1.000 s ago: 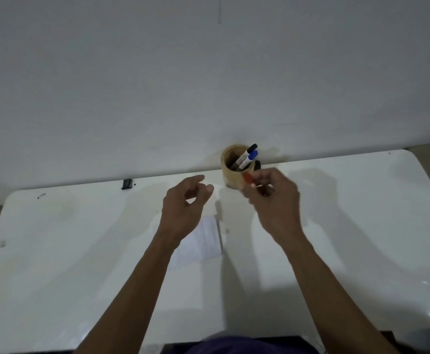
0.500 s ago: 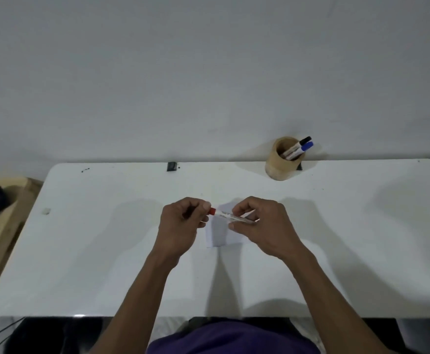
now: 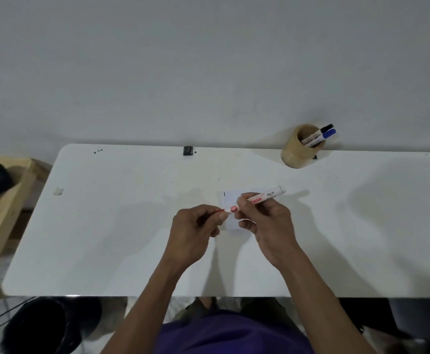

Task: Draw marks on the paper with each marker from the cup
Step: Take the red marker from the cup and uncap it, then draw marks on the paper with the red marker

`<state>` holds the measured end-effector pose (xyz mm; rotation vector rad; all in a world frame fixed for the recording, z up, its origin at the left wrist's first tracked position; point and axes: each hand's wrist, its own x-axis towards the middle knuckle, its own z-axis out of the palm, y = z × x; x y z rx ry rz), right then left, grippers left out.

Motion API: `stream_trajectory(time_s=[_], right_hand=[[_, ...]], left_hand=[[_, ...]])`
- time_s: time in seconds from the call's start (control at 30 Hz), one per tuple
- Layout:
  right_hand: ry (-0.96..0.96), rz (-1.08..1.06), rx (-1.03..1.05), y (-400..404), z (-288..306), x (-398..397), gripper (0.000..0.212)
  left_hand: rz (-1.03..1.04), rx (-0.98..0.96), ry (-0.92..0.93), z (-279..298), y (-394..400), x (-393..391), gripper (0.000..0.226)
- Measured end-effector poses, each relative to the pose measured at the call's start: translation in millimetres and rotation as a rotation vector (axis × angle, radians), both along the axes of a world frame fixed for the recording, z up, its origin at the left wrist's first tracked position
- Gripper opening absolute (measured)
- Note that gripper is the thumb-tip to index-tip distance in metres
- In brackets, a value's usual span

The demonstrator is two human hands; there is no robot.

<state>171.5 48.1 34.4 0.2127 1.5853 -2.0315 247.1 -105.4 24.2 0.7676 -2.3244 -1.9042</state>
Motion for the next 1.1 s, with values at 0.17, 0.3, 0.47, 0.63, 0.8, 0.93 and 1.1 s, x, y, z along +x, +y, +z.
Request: stream_trajectory(time_s=[0.17, 0.3, 0.47, 0.63, 0.8, 0.93, 1.1], right_hand=[[0.088, 0.099, 0.077, -3, -14, -6, 0.014], [0.078, -0.013, -0.005, 5, -18, -28, 0.011], [0.135, -0.032, 0.037, 22, -18, -53, 0.013], [0.131, -0.060, 0.086, 21, -22, -50, 0.013], [0.118, -0.080, 0.112, 25, -28, -39, 0.013], [0.115, -0.094, 0.144, 29, -32, -38, 0.012], [0.139, -0.098, 0.161, 31, -33, -41, 0.011]], left_hand=[[-0.019, 0.069, -0.064, 0, -2, -5, 0.027], [0.071, 0.140, -0.093, -8, -21, -7, 0.033], [0.117, -0.208, -0.186, -19, -41, -29, 0.007], [0.111, -0.464, -0.208, -44, -49, -73, 0.008], [-0.007, -0.575, -0.295, -66, -52, -95, 0.012], [-0.028, -0.594, -0.315, -74, -53, -98, 0.017], [0.096, -0.627, -0.319, -63, -44, -84, 0.046]])
